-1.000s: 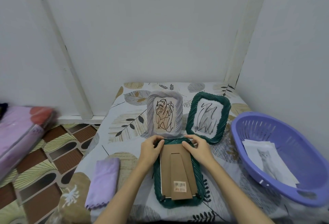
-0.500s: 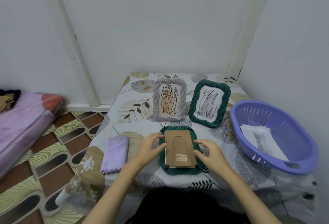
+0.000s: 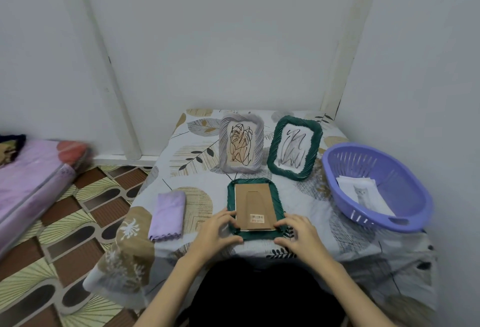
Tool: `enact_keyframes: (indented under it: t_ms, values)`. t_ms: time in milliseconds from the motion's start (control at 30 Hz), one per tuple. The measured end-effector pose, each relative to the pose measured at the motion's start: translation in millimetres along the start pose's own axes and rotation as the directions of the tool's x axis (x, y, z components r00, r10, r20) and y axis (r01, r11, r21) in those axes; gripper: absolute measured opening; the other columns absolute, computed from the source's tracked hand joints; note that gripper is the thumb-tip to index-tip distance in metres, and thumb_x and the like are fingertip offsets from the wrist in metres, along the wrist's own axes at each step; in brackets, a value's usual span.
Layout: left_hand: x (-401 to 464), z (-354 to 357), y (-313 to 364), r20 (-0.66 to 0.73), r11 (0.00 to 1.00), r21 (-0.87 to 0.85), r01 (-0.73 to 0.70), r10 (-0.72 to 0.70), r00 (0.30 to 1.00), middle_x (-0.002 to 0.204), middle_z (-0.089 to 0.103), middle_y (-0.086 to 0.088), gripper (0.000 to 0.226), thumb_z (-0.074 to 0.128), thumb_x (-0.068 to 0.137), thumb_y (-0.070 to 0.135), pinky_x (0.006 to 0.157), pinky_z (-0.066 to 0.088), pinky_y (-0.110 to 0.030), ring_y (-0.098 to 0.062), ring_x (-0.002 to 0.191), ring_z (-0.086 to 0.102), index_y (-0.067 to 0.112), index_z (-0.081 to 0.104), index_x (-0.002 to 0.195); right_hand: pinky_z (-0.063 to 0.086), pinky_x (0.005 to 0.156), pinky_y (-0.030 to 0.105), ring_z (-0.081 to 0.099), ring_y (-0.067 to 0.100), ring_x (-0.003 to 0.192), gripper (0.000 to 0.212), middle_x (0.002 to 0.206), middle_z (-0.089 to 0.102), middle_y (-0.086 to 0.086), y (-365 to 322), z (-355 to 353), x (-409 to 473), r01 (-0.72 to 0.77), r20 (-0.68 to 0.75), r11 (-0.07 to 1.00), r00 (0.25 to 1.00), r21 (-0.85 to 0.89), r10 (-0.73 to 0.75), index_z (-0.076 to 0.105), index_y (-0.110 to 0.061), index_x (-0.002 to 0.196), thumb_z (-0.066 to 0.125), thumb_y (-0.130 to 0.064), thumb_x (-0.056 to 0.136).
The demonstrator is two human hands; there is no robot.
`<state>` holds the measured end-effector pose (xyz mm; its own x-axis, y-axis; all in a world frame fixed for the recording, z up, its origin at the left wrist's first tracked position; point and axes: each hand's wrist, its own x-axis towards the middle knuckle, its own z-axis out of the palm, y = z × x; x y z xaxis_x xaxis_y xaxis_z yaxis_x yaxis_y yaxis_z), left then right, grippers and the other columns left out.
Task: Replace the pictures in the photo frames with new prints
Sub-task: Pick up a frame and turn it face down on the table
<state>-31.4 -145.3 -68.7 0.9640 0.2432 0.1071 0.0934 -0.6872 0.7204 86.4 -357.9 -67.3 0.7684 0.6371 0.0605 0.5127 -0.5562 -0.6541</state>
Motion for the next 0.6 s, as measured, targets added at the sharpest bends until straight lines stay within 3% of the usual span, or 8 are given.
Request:
enact_keyframes:
  t_ms: [67, 200, 233, 367, 433, 600]
  values:
    - [1.3, 1.9, -0.2, -0.014, 1.000, -0.009, -0.011, 0.011, 1.000, 0.127, 0.048, 0.014, 0.067, 0.061, 0.047, 0.074, 0.095, 0.027, -0.012, -0.004, 0.126, 0.040, 0.020, 0.065, 0.087, 0.032, 0.106, 0.036, 0.041, 0.020, 0.127, 0.066, 0.127, 0.056, 0.005, 1.7, 1.8, -1.1, -0.017, -0.002, 0.999, 1.000, 0.027, 0.017, 0.067, -0.027, 0.102, 0.056, -0.065, 0.049]
    - [2.3, 6.3, -3.4, 0.011, 0.999, -0.039, -0.003, 0.003, 1.000, 0.137, 0.044, 0.005, 0.025, 0.077, 0.069, 0.033, 0.099, 0.024, -0.013, -0.005, 0.130, 0.035, 0.024, 0.059, 0.085, 0.031, 0.107, 0.036, 0.041, 0.020, 0.128, 0.057, 0.128, 0.056, 0.006, 5.9, 6.5, -1.1, -0.041, -0.035, 0.997, 0.998, 0.070, 0.043, 0.067, -0.036, 0.093, 0.050, -0.067, 0.048]
    - [2.3, 6.9, -3.9, 0.019, 0.999, -0.051, 0.004, -0.003, 1.000, 0.140, 0.043, 0.001, 0.025, 0.076, 0.070, 0.032, 0.101, 0.024, -0.016, -0.005, 0.130, 0.034, 0.025, 0.058, 0.085, 0.032, 0.106, 0.036, 0.043, 0.019, 0.127, 0.051, 0.127, 0.058, 0.006, 6.3, 7.5, -0.4, -0.040, -0.049, 0.996, 0.998, 0.080, 0.044, 0.066, -0.040, 0.089, 0.050, -0.067, 0.048]
    - [2.1, 8.0, -5.4, 0.041, 0.998, -0.064, 0.027, -0.024, 0.999, 0.143, 0.042, 0.000, 0.023, 0.074, 0.072, 0.033, 0.105, 0.026, -0.022, -0.013, 0.134, 0.035, 0.019, 0.063, 0.086, 0.033, 0.105, 0.035, 0.047, 0.017, 0.125, 0.058, 0.122, 0.061, 0.006, 8.1, 10.7, 1.0, 0.005, -0.091, 0.997, 0.996, 0.080, 0.002, 0.043, -0.049, 0.105, 0.050, -0.066, 0.050]
    - [1.8, 8.1, -5.7, 0.045, 0.998, -0.062, 0.024, -0.021, 0.999, 0.142, 0.043, 0.002, 0.035, 0.071, 0.067, 0.046, 0.105, 0.025, -0.022, -0.012, 0.133, 0.034, 0.017, 0.065, 0.086, 0.032, 0.103, 0.035, 0.046, 0.016, 0.125, 0.055, 0.120, 0.062, 0.000, 10.0, 11.8, 0.2, 0.018, -0.094, 0.997, 0.995, 0.071, -0.012, 0.043, -0.050, 0.104, 0.049, -0.067, 0.052]
    - [1.4, 9.9, -6.9, 0.036, 0.997, -0.081, -0.003, 0.005, 0.999, 0.134, 0.040, 0.016, 0.011, 0.062, 0.064, 0.056, 0.103, 0.023, -0.020, -0.004, 0.130, 0.031, 0.048, 0.056, 0.069, 0.027, 0.098, 0.030, 0.043, 0.012, 0.126, 0.043, 0.106, 0.054, -0.022, 13.0, 15.3, -0.9, 0.060, -0.106, 0.997, 0.993, 0.038, -0.056, 0.042, -0.052, 0.097, 0.047, -0.067, 0.056]
